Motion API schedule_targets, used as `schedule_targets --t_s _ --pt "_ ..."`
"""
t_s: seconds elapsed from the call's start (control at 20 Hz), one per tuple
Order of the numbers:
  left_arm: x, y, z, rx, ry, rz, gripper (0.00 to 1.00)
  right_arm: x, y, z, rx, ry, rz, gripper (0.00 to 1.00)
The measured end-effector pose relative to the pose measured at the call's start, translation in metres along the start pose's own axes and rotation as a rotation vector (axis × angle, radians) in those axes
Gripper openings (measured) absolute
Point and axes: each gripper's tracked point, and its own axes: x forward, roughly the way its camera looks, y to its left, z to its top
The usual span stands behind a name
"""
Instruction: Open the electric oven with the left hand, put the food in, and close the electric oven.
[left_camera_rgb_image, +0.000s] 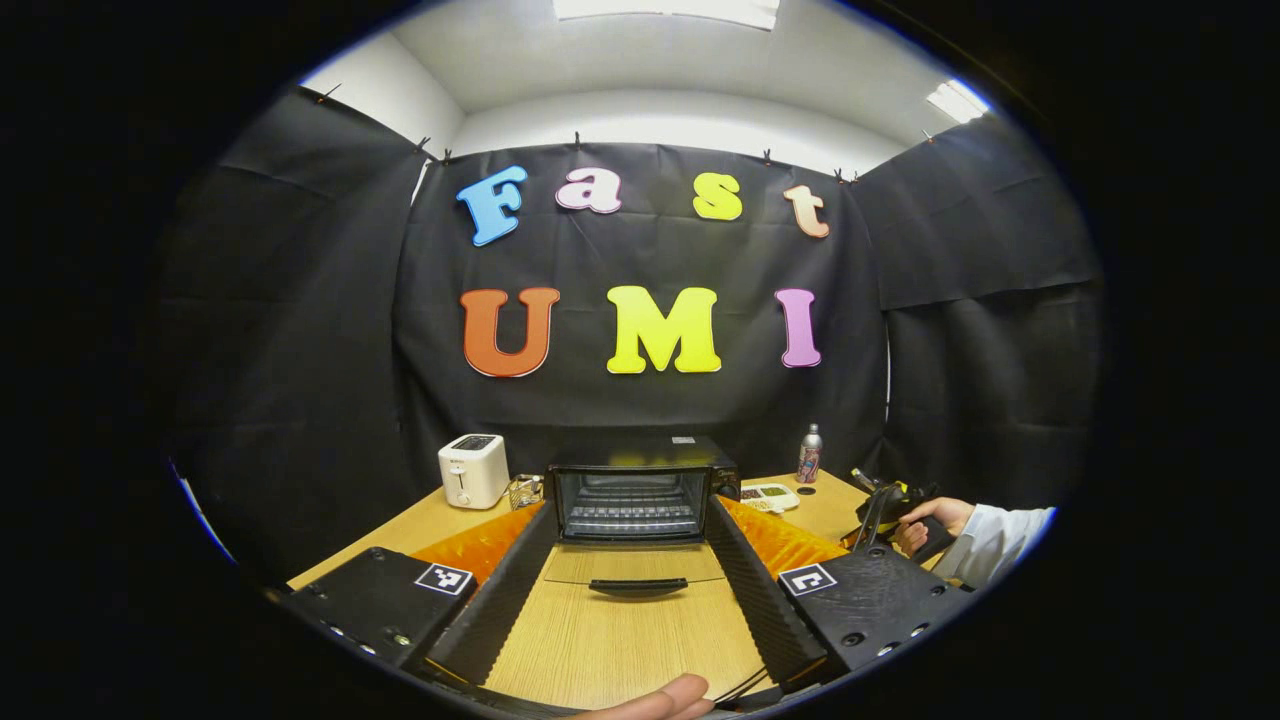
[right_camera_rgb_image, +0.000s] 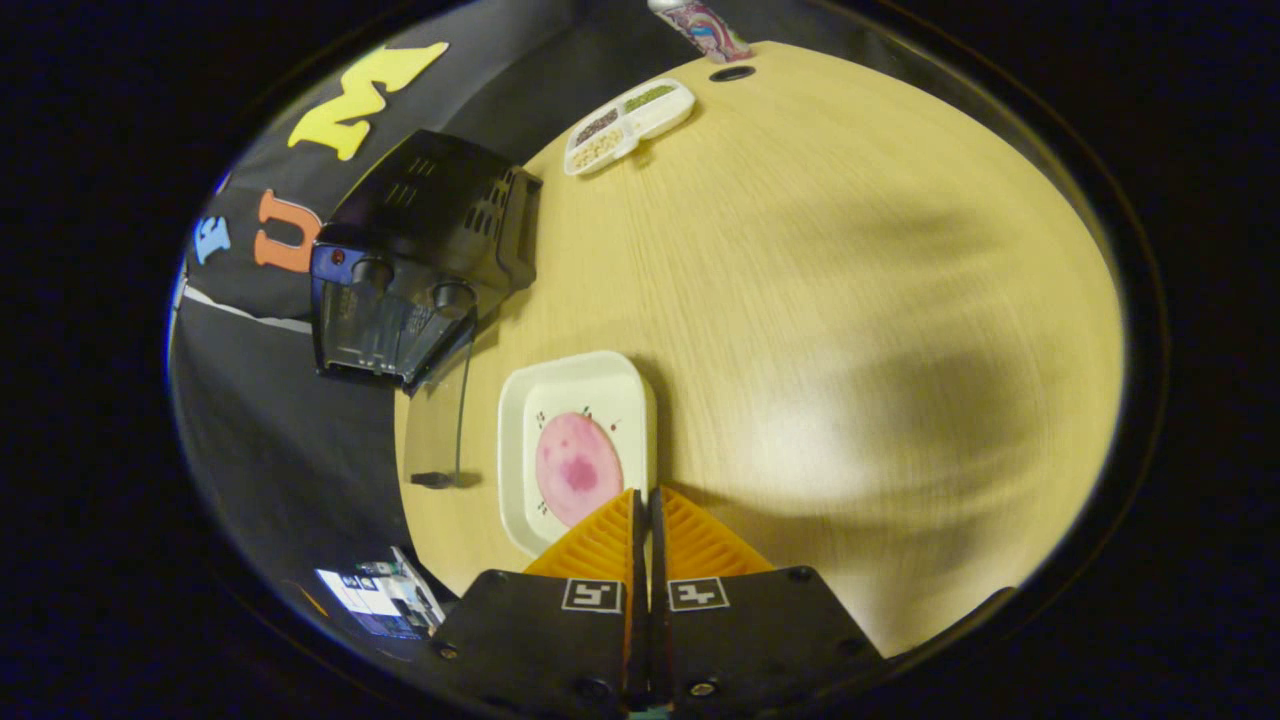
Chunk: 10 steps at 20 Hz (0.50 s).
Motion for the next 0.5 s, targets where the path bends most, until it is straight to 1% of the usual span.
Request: schedule_targets --t_s 0.1,0.15,0.2,0.35,0.5 --pt "-0.004 0.000 -0.001 -0.005 -0.002 -0.006 0.95 -0.009 -0.004 0.000 0.008 -0.015 0.013 0.04" --pt "-0.006 0.001 -0.001 -0.007 -0.004 -0.007 0.95 -0.013 -0.005 0.000 0.012 -0.024 0.019 0.01" --pt "-0.007 0.002 -0.001 -0.008 -0.005 -0.007 0.95 -0.017 -0.004 0.000 0.016 -0.034 0.031 0.04" --pt "-0.010 0.006 -0.003 -0.007 -0.003 -0.005 0.95 -0.032 -0.001 0.002 0.026 -0.053 0.071 0.04" --pt "-0.015 0.012 -0.005 -0.006 -0.002 0.001 0.95 -0.047 0.004 0.007 0.037 -0.104 0.076 0.04"
